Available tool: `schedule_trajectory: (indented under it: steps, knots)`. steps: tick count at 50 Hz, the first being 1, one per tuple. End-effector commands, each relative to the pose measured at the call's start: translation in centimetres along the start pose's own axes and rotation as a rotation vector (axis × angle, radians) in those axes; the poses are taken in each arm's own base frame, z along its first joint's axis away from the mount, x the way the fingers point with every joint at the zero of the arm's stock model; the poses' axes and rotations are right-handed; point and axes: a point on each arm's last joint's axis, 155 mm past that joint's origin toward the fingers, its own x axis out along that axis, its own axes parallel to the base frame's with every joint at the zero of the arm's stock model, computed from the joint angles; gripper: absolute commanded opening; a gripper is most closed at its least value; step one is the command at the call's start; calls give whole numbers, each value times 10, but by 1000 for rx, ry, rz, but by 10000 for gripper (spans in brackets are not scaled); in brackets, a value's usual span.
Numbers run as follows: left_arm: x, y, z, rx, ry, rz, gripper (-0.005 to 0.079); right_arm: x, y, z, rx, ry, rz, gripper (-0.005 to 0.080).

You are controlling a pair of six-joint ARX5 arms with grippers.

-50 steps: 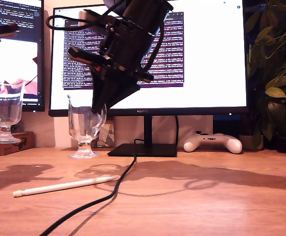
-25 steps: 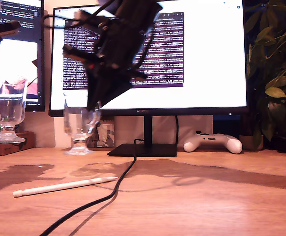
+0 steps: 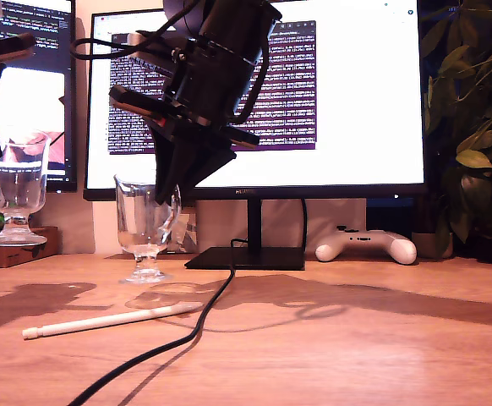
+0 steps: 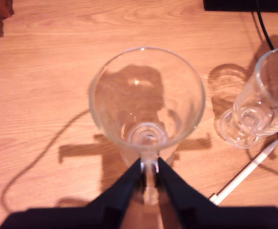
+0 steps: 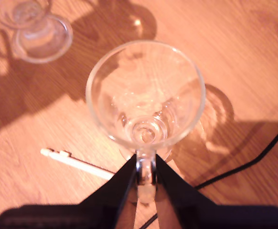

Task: Pick the small glass cups in front of you with each of your hands, and place them behind the white pen

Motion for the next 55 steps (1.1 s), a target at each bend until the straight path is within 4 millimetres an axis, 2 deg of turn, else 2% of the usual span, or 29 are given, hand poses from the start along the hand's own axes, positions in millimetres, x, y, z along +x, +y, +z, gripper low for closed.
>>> schedule_trajectory:
  steps: [1, 7, 29, 41, 55]
  knots:
    - [-8, -4, 11, 5, -48, -13, -24, 11, 1, 2, 1, 5, 5, -13]
    - [-8, -4, 11, 5, -48, -13, -24, 17, 1, -1, 3, 16, 6, -13]
    - [-8, -5, 11, 6, -48, -20, -24, 17, 1, -9, 7, 48, 8, -9]
    - [-8, -10, 10, 7, -45, -44, -24, 18, 4, -11, 2, 54, 12, 154]
    - [-9, -19, 6, 90, -31, -93, -24, 17, 6, -15, 4, 73, 18, 204]
